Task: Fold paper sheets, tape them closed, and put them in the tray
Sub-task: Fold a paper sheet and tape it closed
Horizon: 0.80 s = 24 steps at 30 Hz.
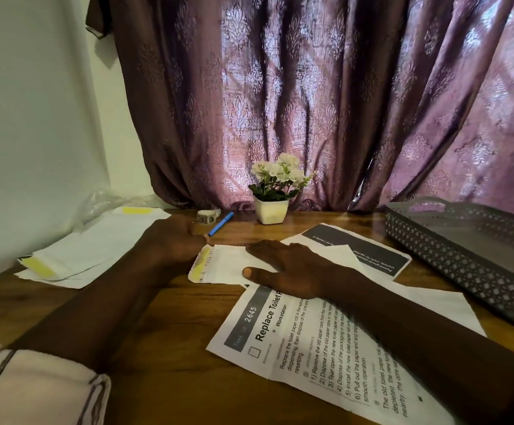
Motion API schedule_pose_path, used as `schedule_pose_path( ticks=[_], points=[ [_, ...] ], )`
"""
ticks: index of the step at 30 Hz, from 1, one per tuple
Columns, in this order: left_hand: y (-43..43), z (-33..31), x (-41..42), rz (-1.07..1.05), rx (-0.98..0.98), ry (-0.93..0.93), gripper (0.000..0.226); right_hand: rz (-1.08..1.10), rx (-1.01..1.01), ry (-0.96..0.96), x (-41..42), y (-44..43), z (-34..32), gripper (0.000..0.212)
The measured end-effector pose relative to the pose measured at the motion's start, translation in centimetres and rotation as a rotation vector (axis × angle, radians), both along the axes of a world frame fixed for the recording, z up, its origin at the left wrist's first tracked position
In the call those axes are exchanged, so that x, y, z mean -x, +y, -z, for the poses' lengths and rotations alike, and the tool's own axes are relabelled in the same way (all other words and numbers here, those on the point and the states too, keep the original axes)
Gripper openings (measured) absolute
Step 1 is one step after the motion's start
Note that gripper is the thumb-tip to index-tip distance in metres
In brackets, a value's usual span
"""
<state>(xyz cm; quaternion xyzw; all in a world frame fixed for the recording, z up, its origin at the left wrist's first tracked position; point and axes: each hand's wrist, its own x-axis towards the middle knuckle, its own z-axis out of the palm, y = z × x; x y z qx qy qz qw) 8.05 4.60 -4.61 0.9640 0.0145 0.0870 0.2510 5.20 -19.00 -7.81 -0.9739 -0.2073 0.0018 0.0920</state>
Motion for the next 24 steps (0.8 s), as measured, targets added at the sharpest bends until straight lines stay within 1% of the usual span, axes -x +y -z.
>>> schedule_pose_path(
  ticks=[2, 5, 8, 10, 11, 13, 16, 18, 19, 21, 24],
  points=[
    [0.0, 0.2, -0.4, 0.009, 0.150, 0.052, 0.020, 0.005, -0.008, -0.010, 0.1, 0.0, 0.1, 0.072],
    [-0.1, 0.3, -0.8, 0.019, 0.334, 0.066, 0.025, 0.007, -0.023, -0.016, 0.0, 0.0, 0.2, 0.073],
    [0.0, 0.2, -0.7, 0.004, 0.499, 0.057, 0.046, 0.003, -0.022, -0.025, -0.3, -0.1, 0.3, 0.075],
    [0.1, 0.0, -0.5, 0.001, 0.563, 0.086, 0.060, 0.001, -0.021, -0.029, -0.5, -0.2, 0.4, 0.076],
    [0.1, -0.1, -0.5, 0.003, 0.574, 0.109, 0.063, -0.001, -0.021, -0.030, -0.5, -0.2, 0.4, 0.076],
    [0.2, -0.1, -0.2, 0.014, 0.566, 0.151, 0.054, -0.005, -0.024, -0.033, -0.5, -0.3, 0.4, 0.076],
    [-0.2, 0.4, -0.2, 0.083, 0.596, 0.166, 0.030, -0.004, -0.035, -0.043, -0.5, -0.2, 0.4, 0.076],
    [-0.5, 0.9, -0.4, 0.100, 0.565, 0.123, 0.013, 0.000, -0.033, -0.037, -0.5, -0.2, 0.4, 0.076],
    [-0.5, 1.1, -0.5, 0.112, 0.521, 0.104, 0.009, 0.002, -0.030, -0.033, -0.4, -0.2, 0.4, 0.076],
    [-0.2, 1.1, -0.8, 0.194, 0.367, 0.093, 0.013, 0.006, -0.027, -0.028, -0.3, -0.1, 0.3, 0.072],
    [0.3, 0.8, -0.8, 0.422, 0.085, 0.122, 0.024, 0.011, -0.024, -0.008, -0.1, 0.0, 0.2, 0.061]
  ],
)
